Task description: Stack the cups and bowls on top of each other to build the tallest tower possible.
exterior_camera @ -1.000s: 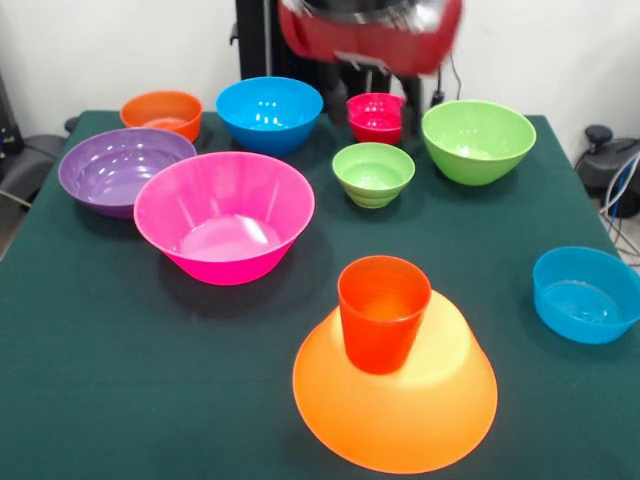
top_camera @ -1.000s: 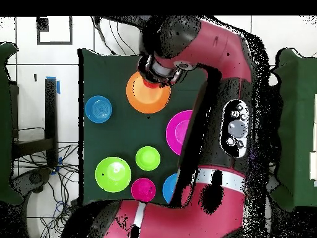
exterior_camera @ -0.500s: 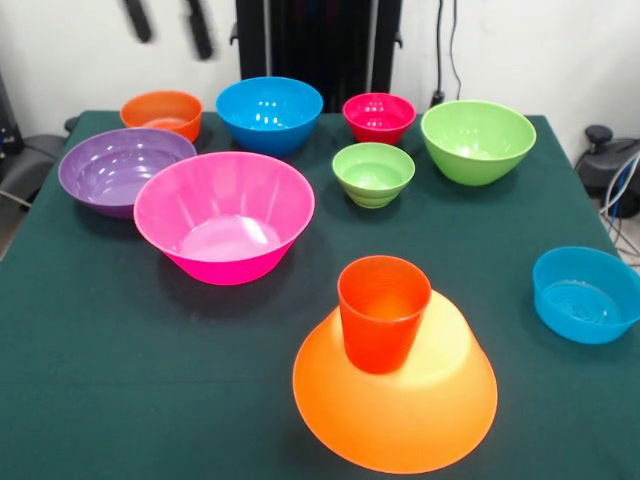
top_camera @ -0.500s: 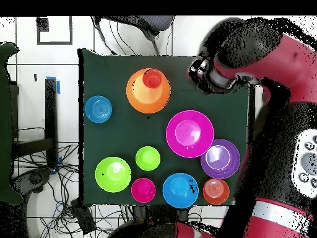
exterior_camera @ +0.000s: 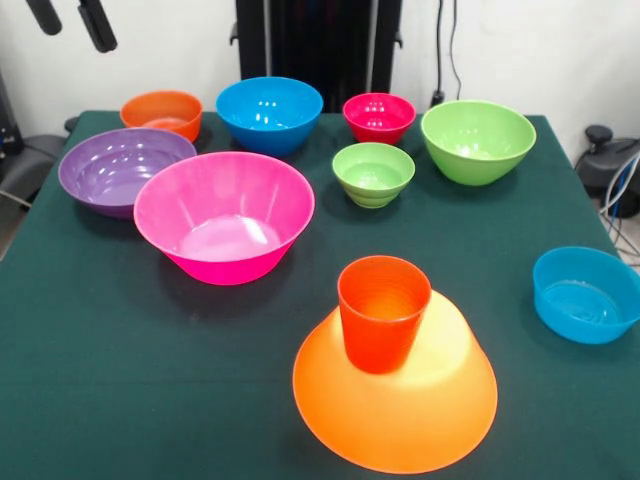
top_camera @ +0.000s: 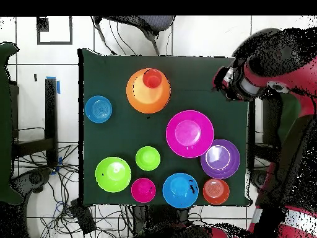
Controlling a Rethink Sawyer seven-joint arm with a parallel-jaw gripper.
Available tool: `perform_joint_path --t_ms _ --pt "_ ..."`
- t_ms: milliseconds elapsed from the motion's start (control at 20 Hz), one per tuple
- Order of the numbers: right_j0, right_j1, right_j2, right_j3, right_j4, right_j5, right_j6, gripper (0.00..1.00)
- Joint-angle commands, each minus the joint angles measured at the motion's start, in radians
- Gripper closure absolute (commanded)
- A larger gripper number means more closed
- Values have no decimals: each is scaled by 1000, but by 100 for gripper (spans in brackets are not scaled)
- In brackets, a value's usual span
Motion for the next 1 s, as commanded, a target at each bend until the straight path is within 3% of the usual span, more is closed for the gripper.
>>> perform_joint_path --t_ms 50,1000 --pt "13 32 149 118 -78 22 -316 0" --pt "-14 24 193 191 -100 -119 -280 0"
